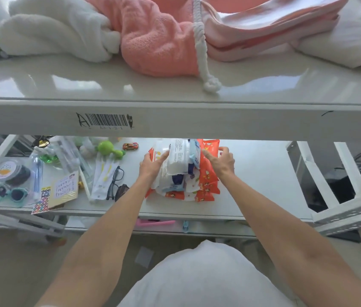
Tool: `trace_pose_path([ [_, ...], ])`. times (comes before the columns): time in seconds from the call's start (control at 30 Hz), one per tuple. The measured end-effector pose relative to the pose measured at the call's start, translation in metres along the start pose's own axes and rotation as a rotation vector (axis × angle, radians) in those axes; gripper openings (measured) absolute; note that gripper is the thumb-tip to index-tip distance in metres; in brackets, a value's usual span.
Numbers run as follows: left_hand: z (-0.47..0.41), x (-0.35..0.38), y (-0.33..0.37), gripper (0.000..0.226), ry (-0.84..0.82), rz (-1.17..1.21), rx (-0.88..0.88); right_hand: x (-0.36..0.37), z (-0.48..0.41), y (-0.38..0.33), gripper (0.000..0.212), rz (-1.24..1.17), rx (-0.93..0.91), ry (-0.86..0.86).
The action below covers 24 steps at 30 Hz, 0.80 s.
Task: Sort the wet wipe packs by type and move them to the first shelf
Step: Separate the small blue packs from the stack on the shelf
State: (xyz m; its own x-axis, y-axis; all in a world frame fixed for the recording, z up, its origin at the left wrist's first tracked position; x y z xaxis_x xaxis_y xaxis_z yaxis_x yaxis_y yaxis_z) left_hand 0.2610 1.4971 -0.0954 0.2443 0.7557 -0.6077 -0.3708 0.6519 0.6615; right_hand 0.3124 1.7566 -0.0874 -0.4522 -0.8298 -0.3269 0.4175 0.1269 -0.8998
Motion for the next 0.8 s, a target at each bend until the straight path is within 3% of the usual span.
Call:
trace_pose_path([
  [0.07, 0.007, -0.001, 0.001, 0.121, 0.056, -0.007, 0.021, 0.002, 0.005, -0.01, 0.075, -0.008, -0.078, 0.034],
  [0.13, 0.012, -0.001, 0.001, 0.097, 0.078, -0.027, 0.049, 0.006, 0.012, -0.021, 0.071, -0.024, -0.149, 0.03],
  [0.3, 0.028, -0.001, 0.008, 0.071, 0.164, -0.055, 0.137, 0.028, 0.028, -0.04, 0.076, 0.269, -0.239, -0.085],
  [0.43, 0.049, 0.002, 0.026, 0.047, 0.247, -0.048, 0.224, 0.034, 0.034, -0.051, 0.052, 0.35, -0.203, -0.108],
  [0.53, 0.066, 0.004, 0.045, 0.042, 0.299, -0.1, 0.299, 0.029, 0.038, -0.058, 0.039, 0.339, -0.221, -0.093],
  [0.63, 0.084, 0.006, 0.076, 0.034, 0.399, -0.11, 0.399, 0.022, 0.041, -0.057, 0.043, 0.173, -0.242, -0.054],
  [0.7, 0.098, 0.017, 0.103, 0.037, 0.282, -0.044, 0.409, 0.016, 0.046, -0.058, 0.046, 0.069, -0.294, -0.087],
  [0.8, 0.111, 0.043, 0.134, 0.056, 0.085, 0.011, 0.308, -0.004, 0.056, -0.058, 0.034, -0.034, -0.336, -0.208],
])
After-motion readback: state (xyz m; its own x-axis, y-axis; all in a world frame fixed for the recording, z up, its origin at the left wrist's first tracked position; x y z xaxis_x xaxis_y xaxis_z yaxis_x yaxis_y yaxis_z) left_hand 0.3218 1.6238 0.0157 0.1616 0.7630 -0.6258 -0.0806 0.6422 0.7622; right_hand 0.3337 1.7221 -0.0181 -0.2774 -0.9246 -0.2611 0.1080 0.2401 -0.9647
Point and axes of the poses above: each hand's wrist, its own z-axis away from the middle knuckle, its own x-axis out of the palm, y = z × x, the point moved 3 cm from there along -z, towards the middle knuckle, and after that the axes turned 14 degrees about -z, right-handed, at the moved point
